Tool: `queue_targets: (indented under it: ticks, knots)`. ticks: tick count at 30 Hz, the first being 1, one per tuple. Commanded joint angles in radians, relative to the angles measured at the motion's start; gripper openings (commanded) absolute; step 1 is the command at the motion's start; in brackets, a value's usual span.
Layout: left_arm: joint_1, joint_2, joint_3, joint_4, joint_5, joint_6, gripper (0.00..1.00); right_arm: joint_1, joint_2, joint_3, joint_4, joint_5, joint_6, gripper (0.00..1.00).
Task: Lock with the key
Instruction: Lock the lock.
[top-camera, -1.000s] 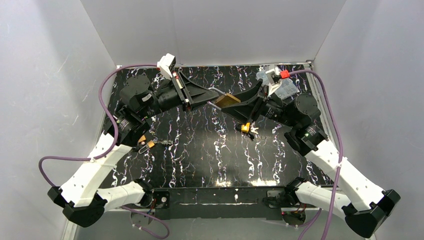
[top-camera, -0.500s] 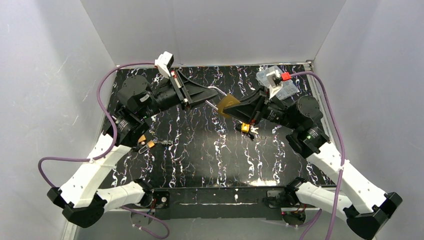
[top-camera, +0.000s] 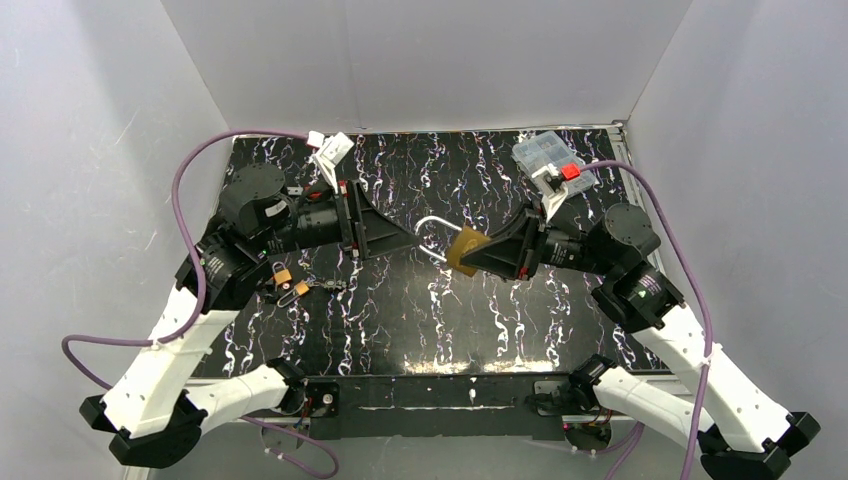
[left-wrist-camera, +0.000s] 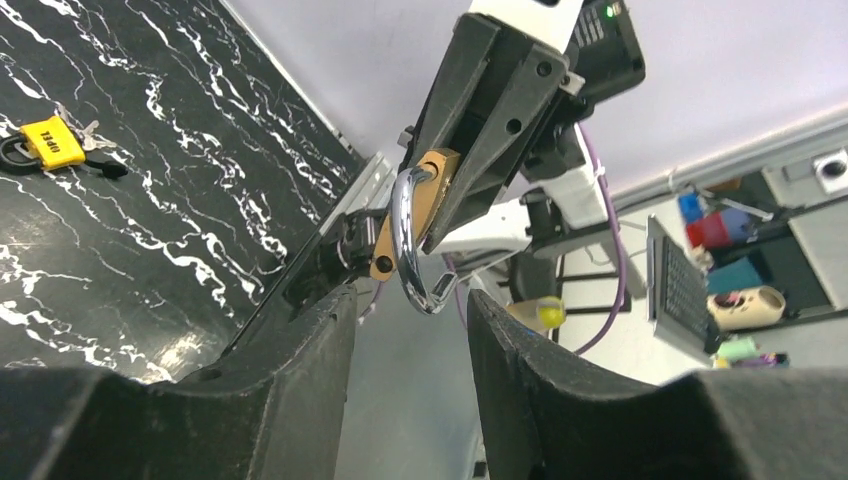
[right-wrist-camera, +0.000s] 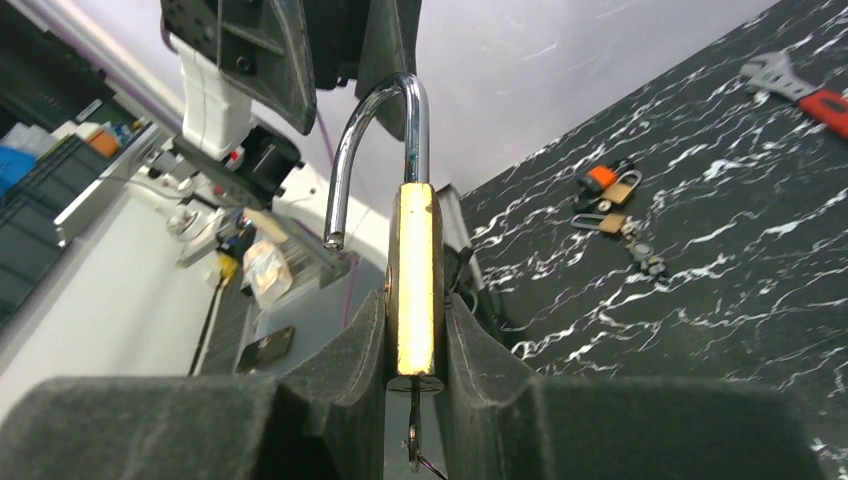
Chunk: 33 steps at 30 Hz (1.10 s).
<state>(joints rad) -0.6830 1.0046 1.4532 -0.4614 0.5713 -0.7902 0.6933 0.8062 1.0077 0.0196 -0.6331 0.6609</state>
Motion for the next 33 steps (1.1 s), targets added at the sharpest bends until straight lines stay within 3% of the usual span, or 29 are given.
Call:
queue_targets:
  ticks: [1, 10, 14, 18, 33]
  knots:
    - [-0.003, 0.009, 0.057, -0.107, 0.078, 0.162, 0.44, -0.003, -0.029, 0.022, 0.061, -0.093, 0.039, 0.01]
    - [-0.003, 0.063, 0.09, -0.158, 0.107, 0.213, 0.35, -0.002, -0.001, 0.068, 0.044, -0.161, 0.047, 0.01]
    - [-0.002, 0.073, 0.084, -0.159, 0.118, 0.226, 0.21, -0.002, -0.001, 0.075, 0.03, -0.161, 0.048, 0.01]
    - [-0.002, 0.077, 0.081, -0.168, 0.105, 0.254, 0.0, -0.002, 0.008, 0.093, 0.004, -0.176, 0.038, 0.01]
    - [-0.002, 0.06, 0.023, -0.186, -0.016, 0.371, 0.0, -0.002, 0.159, 0.146, 0.199, -0.301, 0.226, 0.01]
